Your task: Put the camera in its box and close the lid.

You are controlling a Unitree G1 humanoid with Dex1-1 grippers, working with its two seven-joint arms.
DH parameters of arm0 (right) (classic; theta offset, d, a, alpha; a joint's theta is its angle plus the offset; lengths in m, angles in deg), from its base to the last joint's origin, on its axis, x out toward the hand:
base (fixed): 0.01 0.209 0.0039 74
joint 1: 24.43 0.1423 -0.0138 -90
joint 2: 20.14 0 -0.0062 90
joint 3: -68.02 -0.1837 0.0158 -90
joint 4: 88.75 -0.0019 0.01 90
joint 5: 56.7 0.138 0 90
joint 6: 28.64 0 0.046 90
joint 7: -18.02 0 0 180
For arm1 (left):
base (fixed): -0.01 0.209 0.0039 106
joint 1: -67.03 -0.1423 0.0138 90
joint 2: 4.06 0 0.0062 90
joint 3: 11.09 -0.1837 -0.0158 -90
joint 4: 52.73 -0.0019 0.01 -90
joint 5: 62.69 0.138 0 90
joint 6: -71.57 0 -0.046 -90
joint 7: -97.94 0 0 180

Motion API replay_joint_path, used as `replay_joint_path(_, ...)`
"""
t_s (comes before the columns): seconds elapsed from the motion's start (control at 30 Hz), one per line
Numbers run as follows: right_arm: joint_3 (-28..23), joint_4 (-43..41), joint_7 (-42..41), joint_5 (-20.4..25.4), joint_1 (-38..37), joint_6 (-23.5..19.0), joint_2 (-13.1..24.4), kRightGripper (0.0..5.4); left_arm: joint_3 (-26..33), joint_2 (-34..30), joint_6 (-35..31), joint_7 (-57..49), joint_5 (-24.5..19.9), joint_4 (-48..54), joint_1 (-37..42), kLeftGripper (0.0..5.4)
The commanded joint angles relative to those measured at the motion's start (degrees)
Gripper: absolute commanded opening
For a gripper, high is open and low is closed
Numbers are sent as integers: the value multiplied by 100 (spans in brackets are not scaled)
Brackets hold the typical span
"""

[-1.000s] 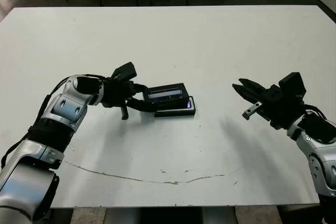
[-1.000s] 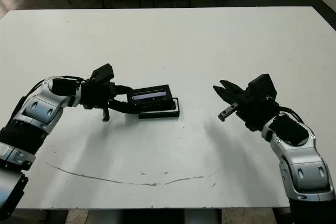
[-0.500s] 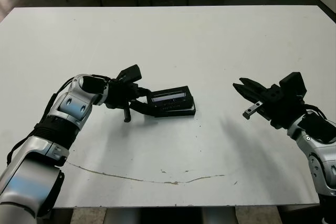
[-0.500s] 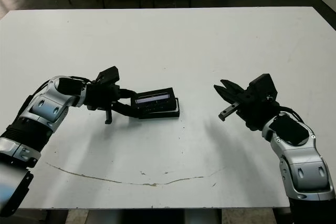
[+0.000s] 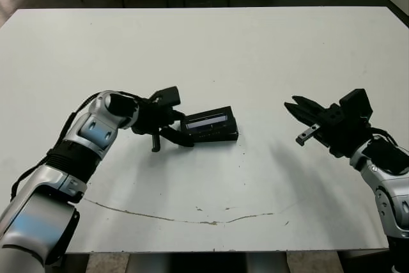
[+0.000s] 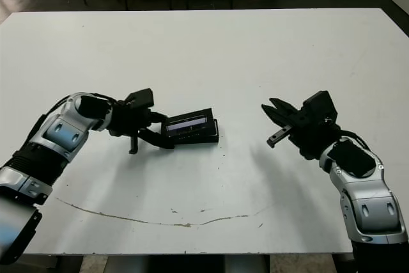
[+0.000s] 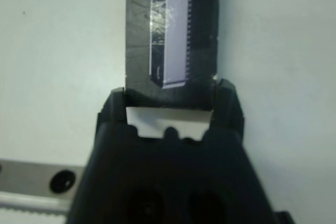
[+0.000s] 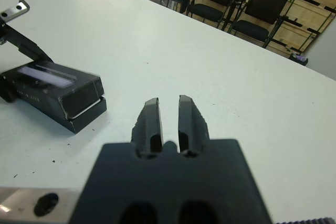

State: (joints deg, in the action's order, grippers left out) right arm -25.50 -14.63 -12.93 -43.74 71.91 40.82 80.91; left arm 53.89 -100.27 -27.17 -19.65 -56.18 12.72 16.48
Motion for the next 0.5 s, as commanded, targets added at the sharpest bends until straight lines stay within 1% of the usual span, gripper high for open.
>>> replay_joint_path(0.03, 3, 46, -21, -31, -20, -37, 79, 0, -276, 90, -95, -169, 349, -51, -105, 58)
replay_joint_path(0.37, -17, 0, -34, 38, -19, -139, 72, 0, -517, 370, -58, -375, 567, -268, -32, 57)
replay_joint_path(0.5, -6, 36, -37, 43, -31, -87, 52, 0, -507, 430, -123, -279, 512, -233, 42, 57)
